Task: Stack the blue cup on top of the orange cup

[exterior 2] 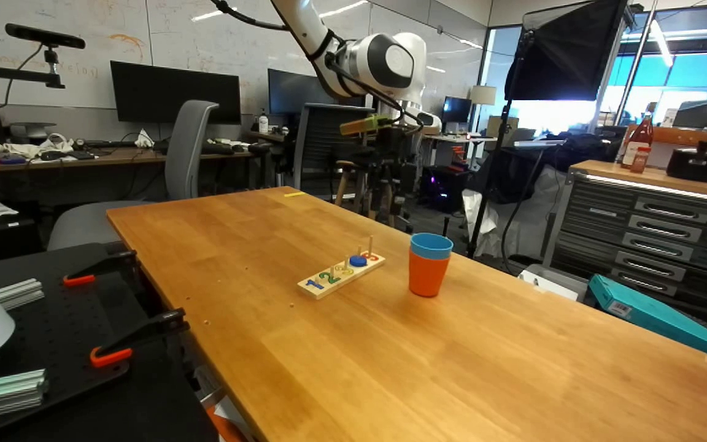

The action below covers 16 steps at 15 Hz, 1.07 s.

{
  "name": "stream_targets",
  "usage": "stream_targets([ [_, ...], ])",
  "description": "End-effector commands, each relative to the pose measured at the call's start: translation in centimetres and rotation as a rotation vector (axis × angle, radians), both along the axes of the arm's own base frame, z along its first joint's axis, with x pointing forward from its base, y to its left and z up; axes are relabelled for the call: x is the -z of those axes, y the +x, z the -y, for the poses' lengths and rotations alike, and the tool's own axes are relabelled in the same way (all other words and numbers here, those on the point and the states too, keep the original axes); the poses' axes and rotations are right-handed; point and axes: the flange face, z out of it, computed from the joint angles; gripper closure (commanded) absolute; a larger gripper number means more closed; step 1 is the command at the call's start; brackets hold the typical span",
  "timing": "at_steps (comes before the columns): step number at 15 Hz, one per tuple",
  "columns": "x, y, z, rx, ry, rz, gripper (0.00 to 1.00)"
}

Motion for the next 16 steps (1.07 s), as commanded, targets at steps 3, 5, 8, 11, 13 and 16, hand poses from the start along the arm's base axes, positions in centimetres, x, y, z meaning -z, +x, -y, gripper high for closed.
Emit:
stream_targets([
  [3,-9.1,-2.9,-5.1,-0.26,0.157,-0.002,0.0],
  [5,-11.8,-4.0,-6.7,-0.33,0.182,0.005,0.0],
  [8,-15.4,-6.1,-8.4,-0.407,0.211,0.018,0.0],
  [11,-17.7,-7.9,-9.2,-0.455,0.224,0.039,0.0],
  [13,-18.4,-9.0,-9.3,-0.465,0.218,0.052,0.0],
  [16,-18.0,-8.0,-9.2,-0.448,0.192,0.042,0.0],
])
